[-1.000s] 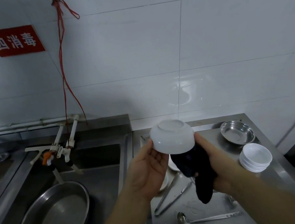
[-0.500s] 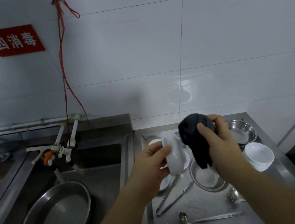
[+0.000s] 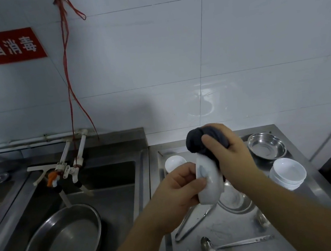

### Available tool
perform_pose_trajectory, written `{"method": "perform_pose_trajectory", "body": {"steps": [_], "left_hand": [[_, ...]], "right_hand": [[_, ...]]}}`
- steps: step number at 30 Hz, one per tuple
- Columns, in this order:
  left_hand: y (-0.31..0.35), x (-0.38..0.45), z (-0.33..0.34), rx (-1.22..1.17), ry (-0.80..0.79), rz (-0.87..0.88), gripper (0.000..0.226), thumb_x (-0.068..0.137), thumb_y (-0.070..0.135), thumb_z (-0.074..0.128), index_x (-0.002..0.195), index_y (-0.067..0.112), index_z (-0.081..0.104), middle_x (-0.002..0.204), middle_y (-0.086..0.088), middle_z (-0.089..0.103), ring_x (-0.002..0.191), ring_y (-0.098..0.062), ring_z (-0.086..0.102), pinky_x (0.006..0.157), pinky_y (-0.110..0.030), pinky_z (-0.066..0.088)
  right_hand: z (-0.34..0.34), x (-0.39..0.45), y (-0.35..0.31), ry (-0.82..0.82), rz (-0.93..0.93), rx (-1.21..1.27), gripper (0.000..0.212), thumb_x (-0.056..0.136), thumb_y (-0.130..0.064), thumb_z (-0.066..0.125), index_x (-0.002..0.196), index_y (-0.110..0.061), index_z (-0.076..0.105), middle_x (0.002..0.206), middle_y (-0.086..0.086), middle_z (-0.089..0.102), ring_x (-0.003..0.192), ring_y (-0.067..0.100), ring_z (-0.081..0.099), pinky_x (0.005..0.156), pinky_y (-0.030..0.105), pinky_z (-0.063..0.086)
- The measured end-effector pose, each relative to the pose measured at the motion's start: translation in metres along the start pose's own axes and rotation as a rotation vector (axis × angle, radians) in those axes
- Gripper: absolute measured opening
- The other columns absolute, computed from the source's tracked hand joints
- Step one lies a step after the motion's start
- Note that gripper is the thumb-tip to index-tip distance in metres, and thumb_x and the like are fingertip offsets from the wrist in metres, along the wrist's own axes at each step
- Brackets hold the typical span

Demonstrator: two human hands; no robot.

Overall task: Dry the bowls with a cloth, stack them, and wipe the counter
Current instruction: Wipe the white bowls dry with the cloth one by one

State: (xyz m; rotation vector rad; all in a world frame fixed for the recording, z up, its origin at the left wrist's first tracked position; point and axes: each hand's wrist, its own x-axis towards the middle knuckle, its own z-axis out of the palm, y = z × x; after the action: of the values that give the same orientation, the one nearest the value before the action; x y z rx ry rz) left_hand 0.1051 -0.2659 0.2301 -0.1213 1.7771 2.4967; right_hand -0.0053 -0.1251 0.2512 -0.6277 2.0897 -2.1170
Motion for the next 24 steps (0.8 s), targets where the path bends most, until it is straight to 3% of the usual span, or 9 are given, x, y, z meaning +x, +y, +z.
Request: {"method": "perform_pose_trajectory", "body": {"steps": [3, 5, 8, 11, 13, 16, 19, 22, 24], "left_hand": [[0.007, -0.003, 0.000, 0.060, -0.031, 0.046, 0.030, 0.096, 0.024, 0.068, 0.122, 0.009, 0.070, 0.121, -0.019, 0.073, 0.114, -0.035, 0.069, 0.103, -0.052, 0.057], [0.012, -0.004, 0.000, 0.084, -0.031, 0.069, 0.030, 0.095, 0.028, 0.068, 0.121, 0.014, 0.072, 0.121, -0.017, 0.073, 0.114, -0.035, 0.070, 0.103, -0.052, 0.057], [0.015, -0.004, -0.001, 0.057, -0.026, 0.097, 0.030, 0.095, 0.028, 0.068, 0.123, 0.017, 0.072, 0.125, -0.019, 0.071, 0.120, -0.039, 0.067, 0.106, -0.055, 0.055], [0.018, -0.002, 0.002, -0.010, -0.030, 0.124, 0.023, 0.096, 0.024, 0.066, 0.117, 0.019, 0.073, 0.121, -0.015, 0.070, 0.115, -0.035, 0.066, 0.105, -0.056, 0.053], [0.021, 0.000, 0.004, -0.025, -0.026, 0.122, 0.025, 0.095, 0.024, 0.066, 0.118, 0.016, 0.071, 0.121, -0.017, 0.069, 0.115, -0.036, 0.064, 0.105, -0.062, 0.050], [0.027, 0.004, 0.006, -0.022, -0.012, 0.074, 0.030, 0.090, 0.019, 0.070, 0.121, 0.019, 0.073, 0.125, -0.013, 0.072, 0.117, -0.032, 0.069, 0.100, -0.049, 0.059], [0.040, 0.008, 0.008, -0.069, 0.028, -0.002, 0.044, 0.083, 0.008, 0.067, 0.126, 0.016, 0.072, 0.126, -0.017, 0.072, 0.112, -0.036, 0.072, 0.088, -0.049, 0.063], [0.053, 0.007, 0.007, -0.109, 0.081, -0.019, 0.037, 0.092, 0.022, 0.073, 0.128, 0.013, 0.069, 0.122, -0.017, 0.075, 0.110, -0.036, 0.075, 0.082, -0.049, 0.064], [0.054, 0.003, 0.007, -0.090, 0.054, 0.012, 0.035, 0.096, 0.028, 0.069, 0.129, 0.016, 0.069, 0.124, -0.014, 0.075, 0.113, -0.034, 0.074, 0.084, -0.047, 0.064]], "right_hand": [[0.001, 0.005, -0.004, 0.117, 0.254, 0.306, 0.019, 0.094, -0.041, 0.071, 0.108, -0.030, 0.076, 0.109, 0.007, 0.079, 0.100, 0.029, 0.076, 0.077, 0.036, 0.062], [0.003, 0.004, -0.005, 0.191, 0.387, 0.478, 0.021, 0.100, -0.038, 0.068, 0.114, -0.024, 0.075, 0.114, 0.013, 0.078, 0.096, 0.029, 0.077, 0.074, 0.039, 0.064], [0.005, 0.001, -0.006, 0.192, 0.497, 0.599, 0.044, 0.103, -0.042, 0.060, 0.137, -0.013, 0.065, 0.132, 0.019, 0.071, 0.119, 0.037, 0.071, 0.093, 0.048, 0.061], [0.007, -0.003, -0.009, 0.192, 0.581, 0.687, 0.052, 0.104, -0.049, 0.056, 0.140, -0.013, 0.064, 0.134, 0.018, 0.071, 0.126, 0.039, 0.066, 0.100, 0.052, 0.056], [0.008, -0.004, -0.009, 0.213, 0.595, 0.719, 0.052, 0.104, -0.050, 0.056, 0.140, -0.014, 0.064, 0.134, 0.017, 0.071, 0.125, 0.039, 0.067, 0.100, 0.054, 0.056], [0.010, -0.003, -0.011, 0.244, 0.601, 0.715, 0.052, 0.106, -0.047, 0.054, 0.141, -0.010, 0.063, 0.139, 0.019, 0.067, 0.129, 0.040, 0.064, 0.104, 0.054, 0.054], [0.010, -0.002, -0.013, 0.258, 0.558, 0.658, 0.044, 0.105, -0.042, 0.059, 0.136, -0.012, 0.066, 0.133, 0.018, 0.071, 0.125, 0.040, 0.067, 0.107, 0.057, 0.053], [0.009, 0.000, -0.018, 0.227, 0.455, 0.511, 0.019, 0.103, -0.040, 0.064, 0.112, -0.029, 0.077, 0.113, 0.009, 0.079, 0.107, 0.033, 0.076, 0.093, 0.055, 0.062], [0.005, 0.002, -0.020, 0.217, 0.410, 0.486, 0.016, 0.103, -0.041, 0.063, 0.103, -0.034, 0.078, 0.109, 0.006, 0.080, 0.102, 0.029, 0.078, 0.082, 0.048, 0.065]]}}
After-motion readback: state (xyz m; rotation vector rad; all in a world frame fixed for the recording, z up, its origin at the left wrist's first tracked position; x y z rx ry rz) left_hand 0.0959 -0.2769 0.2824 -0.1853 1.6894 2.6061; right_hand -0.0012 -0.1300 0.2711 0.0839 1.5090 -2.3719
